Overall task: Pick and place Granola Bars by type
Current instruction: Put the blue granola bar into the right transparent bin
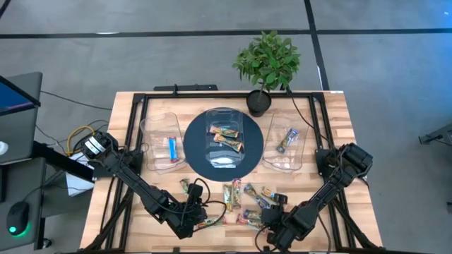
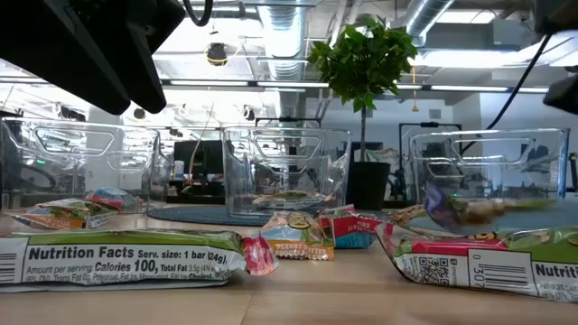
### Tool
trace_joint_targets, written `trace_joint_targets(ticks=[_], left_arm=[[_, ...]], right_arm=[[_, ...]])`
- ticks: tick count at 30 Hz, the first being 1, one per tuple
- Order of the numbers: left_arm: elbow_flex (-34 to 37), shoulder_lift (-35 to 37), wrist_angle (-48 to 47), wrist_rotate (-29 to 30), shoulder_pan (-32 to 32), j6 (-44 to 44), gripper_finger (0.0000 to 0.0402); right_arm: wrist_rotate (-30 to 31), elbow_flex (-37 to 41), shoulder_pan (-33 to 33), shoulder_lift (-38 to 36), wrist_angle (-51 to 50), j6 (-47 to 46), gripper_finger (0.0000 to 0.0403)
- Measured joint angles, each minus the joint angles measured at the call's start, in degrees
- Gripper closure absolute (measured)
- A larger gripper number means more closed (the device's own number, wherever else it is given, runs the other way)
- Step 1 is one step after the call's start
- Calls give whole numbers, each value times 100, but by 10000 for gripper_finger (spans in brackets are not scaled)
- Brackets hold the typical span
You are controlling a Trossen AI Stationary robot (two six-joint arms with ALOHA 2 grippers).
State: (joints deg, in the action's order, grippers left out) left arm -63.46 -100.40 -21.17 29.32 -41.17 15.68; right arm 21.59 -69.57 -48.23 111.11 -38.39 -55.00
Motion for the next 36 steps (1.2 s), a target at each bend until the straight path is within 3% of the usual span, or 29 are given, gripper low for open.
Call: trace_joint_targets(ticks=[12, 20, 26, 36], left_arm=[[0, 0, -37, 2, 0, 2, 270], [0, 0, -38, 2, 0, 0, 270], [0, 0, -37, 76, 2, -15, 270], [0, 0, -93, 138, -2, -10, 270]], right_arm=[[670, -1166, -2, -13, -2240, -108, 290], [1110, -1671, 116, -24, -5223, -1808, 290], [1468, -1565, 481, -206, -5177, -1376, 290], [1450, -1224, 1169, -260, -5165, -1246, 290]])
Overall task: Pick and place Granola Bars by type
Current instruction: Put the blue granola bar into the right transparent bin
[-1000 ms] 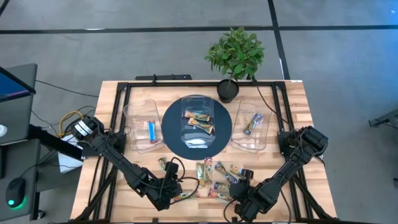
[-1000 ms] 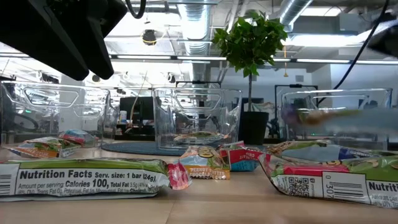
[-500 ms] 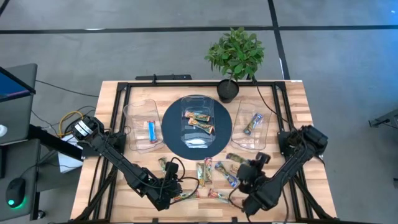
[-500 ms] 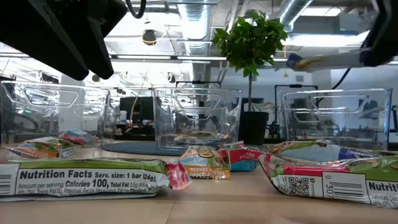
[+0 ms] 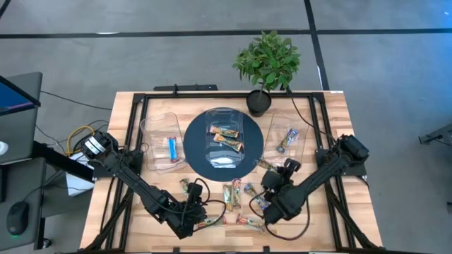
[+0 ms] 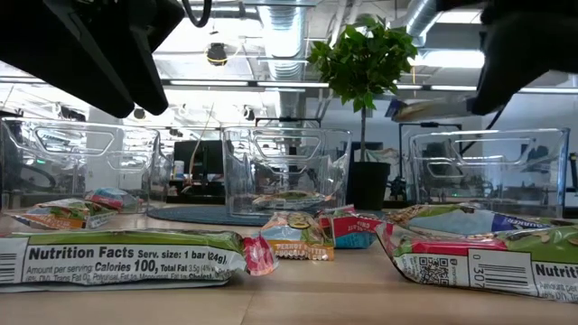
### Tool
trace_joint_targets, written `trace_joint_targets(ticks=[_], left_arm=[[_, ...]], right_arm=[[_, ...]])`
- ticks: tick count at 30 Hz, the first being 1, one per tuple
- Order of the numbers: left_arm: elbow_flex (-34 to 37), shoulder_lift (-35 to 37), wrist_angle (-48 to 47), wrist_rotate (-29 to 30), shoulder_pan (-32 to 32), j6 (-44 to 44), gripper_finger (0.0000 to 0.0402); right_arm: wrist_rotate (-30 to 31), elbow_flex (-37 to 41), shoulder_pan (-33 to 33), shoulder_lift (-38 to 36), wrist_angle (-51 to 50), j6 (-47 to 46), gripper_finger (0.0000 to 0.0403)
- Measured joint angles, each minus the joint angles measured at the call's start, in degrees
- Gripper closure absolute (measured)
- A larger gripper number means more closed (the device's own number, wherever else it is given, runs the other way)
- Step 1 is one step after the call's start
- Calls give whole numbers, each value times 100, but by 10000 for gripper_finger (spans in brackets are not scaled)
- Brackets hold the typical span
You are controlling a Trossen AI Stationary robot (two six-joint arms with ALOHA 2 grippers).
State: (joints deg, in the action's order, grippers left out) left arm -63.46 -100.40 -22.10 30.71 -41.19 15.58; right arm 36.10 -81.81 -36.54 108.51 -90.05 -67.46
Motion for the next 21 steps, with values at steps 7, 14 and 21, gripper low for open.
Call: trace_joint_targets(ticks=[7, 14, 21], left_arm=[[0, 0, -1, -1, 0, 1, 270], [0, 0, 0, -3, 2, 6, 270], [0, 0, 10, 5, 2, 17, 270]], right_arm=[[-3, 225, 156, -24, 13, 0, 290], [126, 270, -192, -516, 11, -4, 290], [464, 1140, -518, -1685, -9, -153, 290]])
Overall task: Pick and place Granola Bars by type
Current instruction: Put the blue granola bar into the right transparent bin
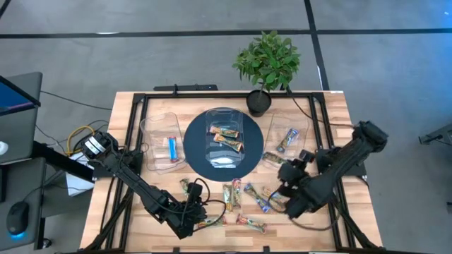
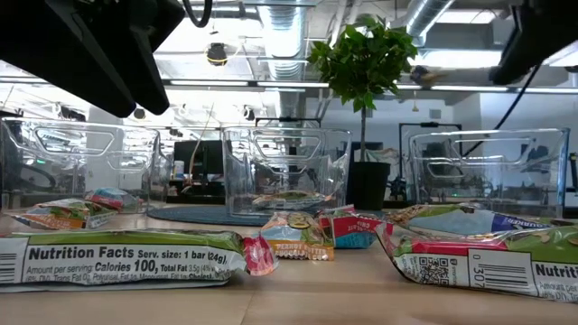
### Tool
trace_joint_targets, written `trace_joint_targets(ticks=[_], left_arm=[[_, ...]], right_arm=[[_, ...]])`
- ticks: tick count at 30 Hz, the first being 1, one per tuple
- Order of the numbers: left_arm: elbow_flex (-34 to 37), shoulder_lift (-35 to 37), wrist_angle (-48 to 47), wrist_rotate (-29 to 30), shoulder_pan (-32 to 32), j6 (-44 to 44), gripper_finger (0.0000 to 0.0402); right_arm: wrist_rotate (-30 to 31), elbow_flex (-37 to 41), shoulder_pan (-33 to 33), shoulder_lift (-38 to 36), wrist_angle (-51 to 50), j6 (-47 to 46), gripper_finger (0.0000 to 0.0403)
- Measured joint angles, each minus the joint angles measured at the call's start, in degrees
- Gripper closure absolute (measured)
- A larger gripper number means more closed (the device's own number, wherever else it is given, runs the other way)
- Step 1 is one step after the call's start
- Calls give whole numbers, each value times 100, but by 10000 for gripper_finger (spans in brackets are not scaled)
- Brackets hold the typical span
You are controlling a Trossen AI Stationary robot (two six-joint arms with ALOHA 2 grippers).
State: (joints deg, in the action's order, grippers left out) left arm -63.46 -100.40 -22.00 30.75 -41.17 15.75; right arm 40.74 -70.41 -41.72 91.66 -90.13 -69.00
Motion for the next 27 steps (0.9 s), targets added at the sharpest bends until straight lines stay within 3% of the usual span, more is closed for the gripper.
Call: trace_joint_targets(ticks=[7, 14, 27], left_arm=[[0, 0, 7, 154, 10, -26, 270], [0, 0, 9, 161, 68, -66, 270], [0, 0, 11, 161, 144, -122, 270]], right_arm=[[136, 1320, 324, -974, 2, -294, 290], [255, 2037, 774, -1268, 206, -145, 290], [87, 2262, 1707, -1268, 697, 298, 287]])
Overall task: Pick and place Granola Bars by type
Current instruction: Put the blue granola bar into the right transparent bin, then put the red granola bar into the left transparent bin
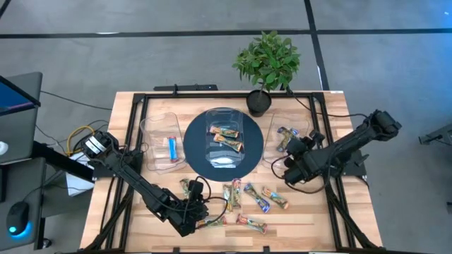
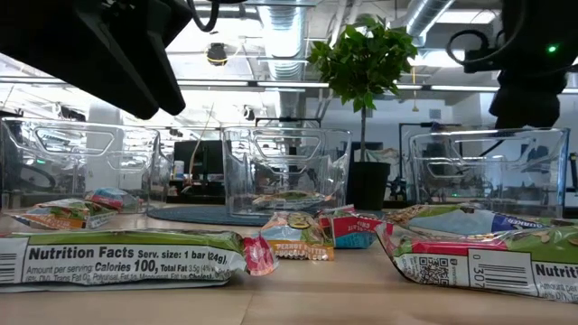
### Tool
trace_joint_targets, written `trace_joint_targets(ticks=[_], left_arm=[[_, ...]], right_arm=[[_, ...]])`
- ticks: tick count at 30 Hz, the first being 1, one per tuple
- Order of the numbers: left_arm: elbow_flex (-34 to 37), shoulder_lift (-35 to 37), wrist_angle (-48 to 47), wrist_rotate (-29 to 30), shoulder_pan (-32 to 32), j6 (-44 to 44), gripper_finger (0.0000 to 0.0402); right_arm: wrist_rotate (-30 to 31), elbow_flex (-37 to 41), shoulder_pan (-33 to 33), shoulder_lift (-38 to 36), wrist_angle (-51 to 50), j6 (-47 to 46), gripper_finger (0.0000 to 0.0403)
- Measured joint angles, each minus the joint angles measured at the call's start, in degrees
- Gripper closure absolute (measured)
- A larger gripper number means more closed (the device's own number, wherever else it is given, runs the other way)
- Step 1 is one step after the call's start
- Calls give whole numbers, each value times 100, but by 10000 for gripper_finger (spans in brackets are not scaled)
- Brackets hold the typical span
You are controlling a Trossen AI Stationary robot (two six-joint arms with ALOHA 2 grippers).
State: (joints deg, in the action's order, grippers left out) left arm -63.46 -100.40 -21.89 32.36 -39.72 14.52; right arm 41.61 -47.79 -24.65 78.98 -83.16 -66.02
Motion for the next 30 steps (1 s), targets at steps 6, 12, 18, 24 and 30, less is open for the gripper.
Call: trace_joint_targets(ticks=[6, 12, 18, 24, 30], left_arm=[[0, 0, -2, 0, 2, 2, 270], [0, 0, -2, -4, 2, 2, 270], [0, 0, 0, -2, 2, -11, 270], [0, 0, 97, -4, 2, -67, 270], [0, 0, 235, -121, 2, -129, 270]], right_arm=[[-118, 0, 233, 0, 162, 157, 236], [-10, -2, 118, 0, 142, 159, 179], [372, -265, -337, 0, -23, -35, 171], [664, -862, -1215, 0, 214, -138, 185], [811, -981, -2208, 49, 2242, 774, 193]])
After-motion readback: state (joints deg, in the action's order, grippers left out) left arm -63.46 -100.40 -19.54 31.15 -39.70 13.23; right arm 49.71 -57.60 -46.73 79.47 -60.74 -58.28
